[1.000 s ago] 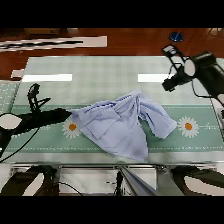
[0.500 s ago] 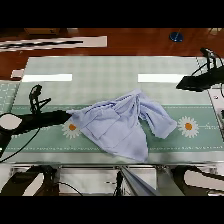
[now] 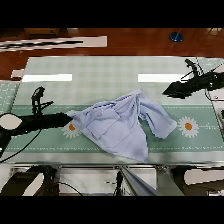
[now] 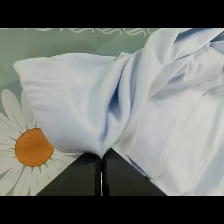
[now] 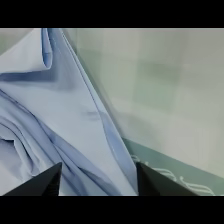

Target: Fold the shirts.

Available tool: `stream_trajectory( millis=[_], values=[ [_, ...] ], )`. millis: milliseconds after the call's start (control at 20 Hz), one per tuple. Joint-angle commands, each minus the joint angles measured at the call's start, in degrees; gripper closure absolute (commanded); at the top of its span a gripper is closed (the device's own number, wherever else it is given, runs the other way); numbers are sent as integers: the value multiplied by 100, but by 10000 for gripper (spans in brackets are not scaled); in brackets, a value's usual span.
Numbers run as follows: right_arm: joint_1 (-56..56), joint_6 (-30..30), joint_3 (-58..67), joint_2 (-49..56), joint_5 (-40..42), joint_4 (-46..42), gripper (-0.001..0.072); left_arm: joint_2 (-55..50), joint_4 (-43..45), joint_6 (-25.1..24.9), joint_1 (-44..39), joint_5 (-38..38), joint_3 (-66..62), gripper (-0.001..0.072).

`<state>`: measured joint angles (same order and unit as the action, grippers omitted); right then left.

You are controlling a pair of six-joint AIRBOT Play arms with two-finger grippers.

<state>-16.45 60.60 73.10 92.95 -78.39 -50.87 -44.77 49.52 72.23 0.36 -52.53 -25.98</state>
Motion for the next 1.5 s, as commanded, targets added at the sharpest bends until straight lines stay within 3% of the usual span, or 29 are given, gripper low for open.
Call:
stream_trajectory(
  millis=[0,500,700,800,900,950,1200,1450],
  values=[
    [63,-72,-2,280,-103,59,169,-4,-2,0,-2,-52,4,684],
    [105,-138,-415,560,-149,109,179,-4,0,0,-2,-46,4,684],
    [723,-129,-420,634,118,-70,196,-4,0,0,0,-42,4,684],
    [1128,98,-420,645,492,-431,356,-4,0,0,-2,-44,4,684],
    [1390,302,-417,645,695,-713,661,-4,0,0,4,-44,4,684],
    [1416,313,-417,627,691,-754,690,-4,0,-2,13,-44,2,684],
    [979,317,-411,-232,619,-691,690,28,2,-74,284,-66,-688,685],
    [-116,540,153,-1965,835,199,691,74,374,-273,898,-68,-3497,685]
  ],
)
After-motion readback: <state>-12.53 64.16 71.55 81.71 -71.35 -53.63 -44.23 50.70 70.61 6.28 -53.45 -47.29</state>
